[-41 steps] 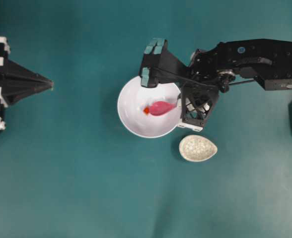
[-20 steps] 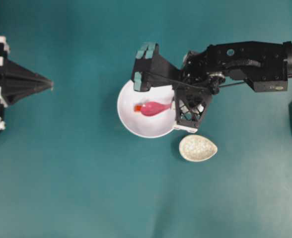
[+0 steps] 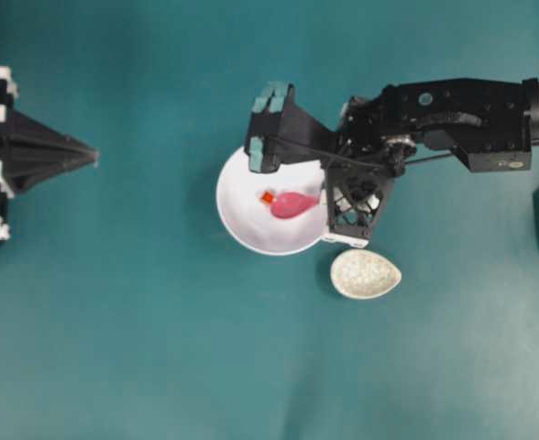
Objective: Grip the spoon and scoop the red block from the bowl with right arm.
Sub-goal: 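Push the spoon under the red cube toward the bowl's left wall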
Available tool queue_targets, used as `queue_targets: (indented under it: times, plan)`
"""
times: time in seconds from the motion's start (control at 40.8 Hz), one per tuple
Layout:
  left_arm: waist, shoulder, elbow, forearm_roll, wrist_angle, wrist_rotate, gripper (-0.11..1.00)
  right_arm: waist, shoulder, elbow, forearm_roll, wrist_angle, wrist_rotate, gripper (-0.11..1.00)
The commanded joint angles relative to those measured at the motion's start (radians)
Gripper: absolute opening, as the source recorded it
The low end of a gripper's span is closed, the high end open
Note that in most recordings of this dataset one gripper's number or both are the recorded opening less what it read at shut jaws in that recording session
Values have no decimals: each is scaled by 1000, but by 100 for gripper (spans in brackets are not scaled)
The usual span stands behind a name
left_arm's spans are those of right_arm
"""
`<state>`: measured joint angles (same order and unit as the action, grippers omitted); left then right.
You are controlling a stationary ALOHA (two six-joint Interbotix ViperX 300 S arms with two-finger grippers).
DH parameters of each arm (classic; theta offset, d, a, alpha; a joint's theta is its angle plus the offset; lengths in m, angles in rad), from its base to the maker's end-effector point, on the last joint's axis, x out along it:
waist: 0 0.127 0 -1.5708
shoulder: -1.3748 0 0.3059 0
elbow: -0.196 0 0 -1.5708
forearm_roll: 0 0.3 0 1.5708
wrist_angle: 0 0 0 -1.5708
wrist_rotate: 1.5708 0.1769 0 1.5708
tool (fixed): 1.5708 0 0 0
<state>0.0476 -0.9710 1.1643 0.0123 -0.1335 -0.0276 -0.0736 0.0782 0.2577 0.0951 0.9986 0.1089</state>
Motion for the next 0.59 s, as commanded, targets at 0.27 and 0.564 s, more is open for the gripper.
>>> queue_targets:
  times: [0.27, 0.564]
  plan:
    - [2, 3, -23, 3, -9, 3, 0, 3, -15, 23, -35, -40, 0, 24]
    - [2, 3, -23, 3, -8, 3, 0, 3, -8, 21, -38, -94, 2, 24]
